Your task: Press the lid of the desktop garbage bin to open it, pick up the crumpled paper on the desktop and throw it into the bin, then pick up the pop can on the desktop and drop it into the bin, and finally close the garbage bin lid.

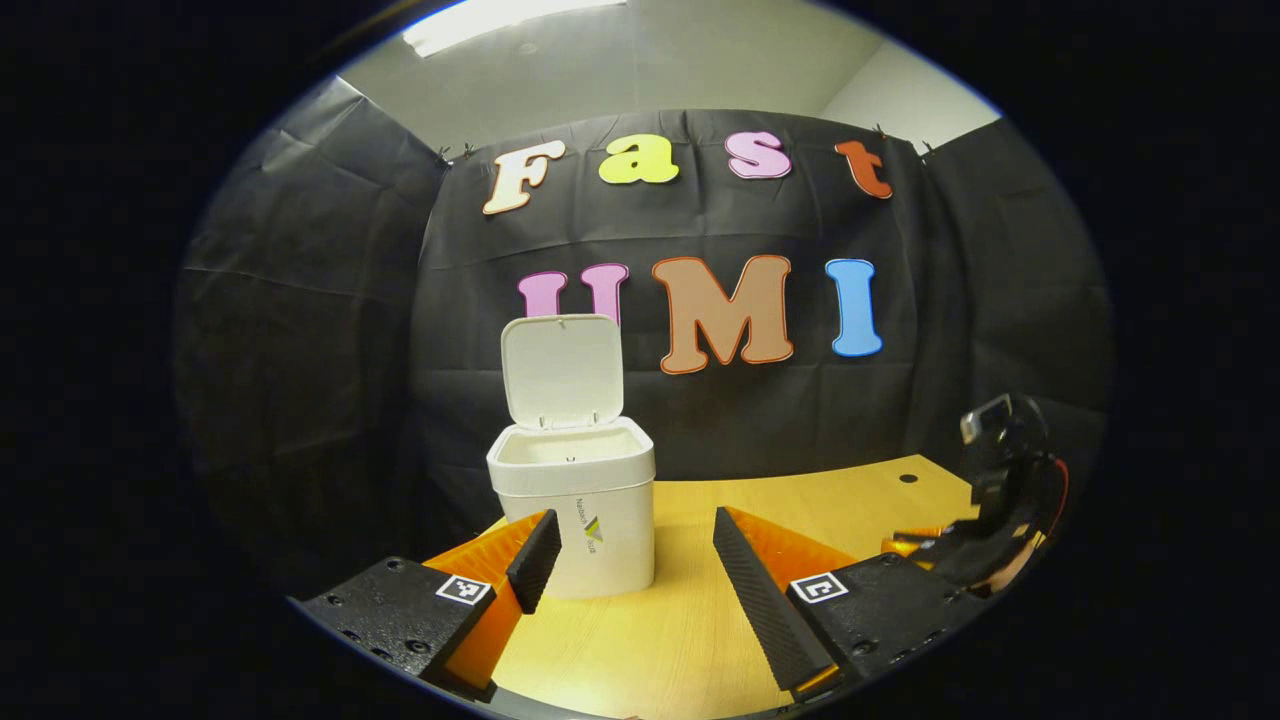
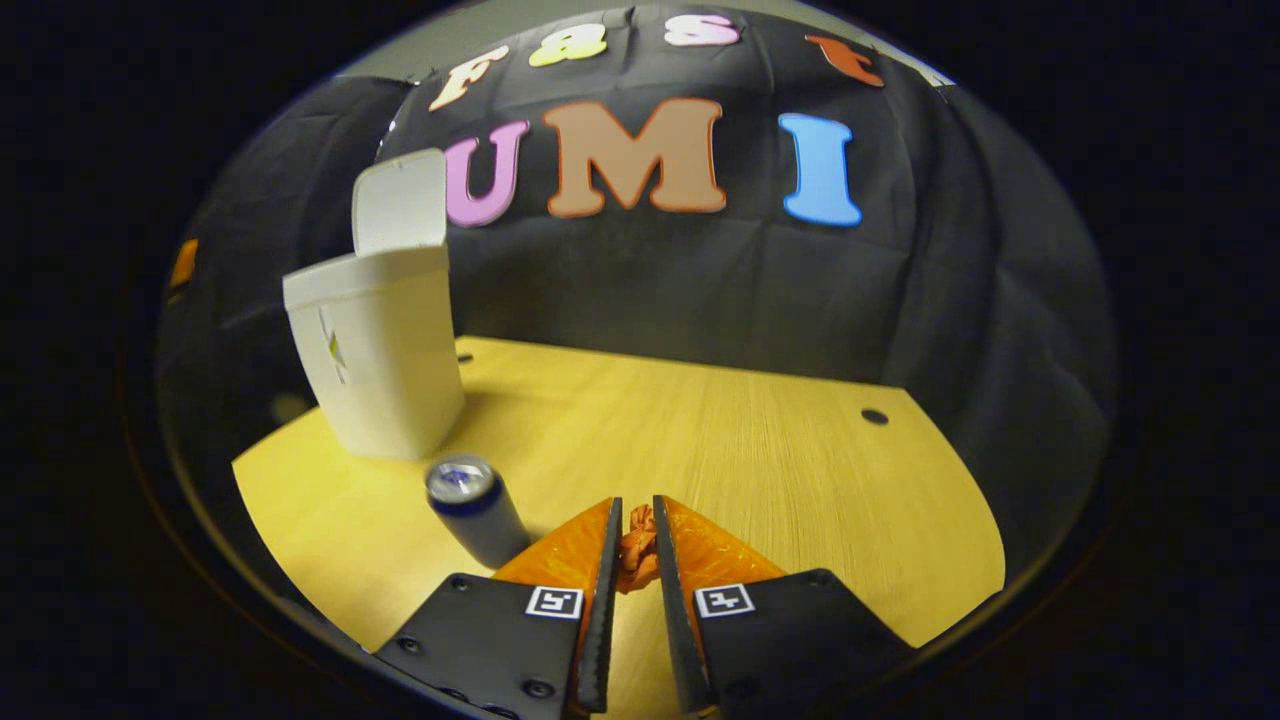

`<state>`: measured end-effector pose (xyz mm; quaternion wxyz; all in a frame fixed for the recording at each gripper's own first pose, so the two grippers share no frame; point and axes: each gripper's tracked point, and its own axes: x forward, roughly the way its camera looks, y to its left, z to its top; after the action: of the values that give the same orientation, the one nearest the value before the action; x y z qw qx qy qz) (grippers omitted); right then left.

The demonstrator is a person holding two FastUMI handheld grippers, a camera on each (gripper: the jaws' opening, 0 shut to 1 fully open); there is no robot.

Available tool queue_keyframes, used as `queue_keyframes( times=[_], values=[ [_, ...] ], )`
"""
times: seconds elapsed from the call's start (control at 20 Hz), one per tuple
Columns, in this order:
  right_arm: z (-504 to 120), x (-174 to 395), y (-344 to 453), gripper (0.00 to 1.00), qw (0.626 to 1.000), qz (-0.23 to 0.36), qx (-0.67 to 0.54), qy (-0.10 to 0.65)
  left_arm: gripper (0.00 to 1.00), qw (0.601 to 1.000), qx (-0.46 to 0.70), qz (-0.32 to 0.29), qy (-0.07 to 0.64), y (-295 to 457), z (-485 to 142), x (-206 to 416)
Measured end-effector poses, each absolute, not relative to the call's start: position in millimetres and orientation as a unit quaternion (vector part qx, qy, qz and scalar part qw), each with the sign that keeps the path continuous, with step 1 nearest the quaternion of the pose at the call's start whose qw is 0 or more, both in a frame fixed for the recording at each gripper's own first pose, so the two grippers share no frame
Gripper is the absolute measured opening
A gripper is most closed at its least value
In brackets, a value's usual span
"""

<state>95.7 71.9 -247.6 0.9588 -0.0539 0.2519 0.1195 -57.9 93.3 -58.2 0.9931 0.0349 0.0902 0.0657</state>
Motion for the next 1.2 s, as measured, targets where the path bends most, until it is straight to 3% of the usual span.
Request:
queue_keyframes(
  times=[0.35, 0.7, 0.95, 1.2],
  values=[
    [-105, 119, 151, 0.26, 0.974, 0.194, -0.037, 0.114, 0.93, 0.995, 0.019, 0.055, 0.085, 100, -60, -57],
    [-35, 141, 257, 0.26, 0.962, 0.267, -0.041, 0.046, 0.93, 0.993, 0.005, 0.07, 0.093, 131, -70, -62],
    [-26, 167, 324, 0.28, 0.954, 0.297, -0.037, 0.034, 0.93, 0.992, 0.001, 0.082, 0.095, 158, -76, -66],
    [-67, 192, 400, 0.26, 0.941, 0.328, -0.039, 0.074, 0.93, 0.99, -0.003, 0.097, 0.102, 186, -86, -65]
  ],
)
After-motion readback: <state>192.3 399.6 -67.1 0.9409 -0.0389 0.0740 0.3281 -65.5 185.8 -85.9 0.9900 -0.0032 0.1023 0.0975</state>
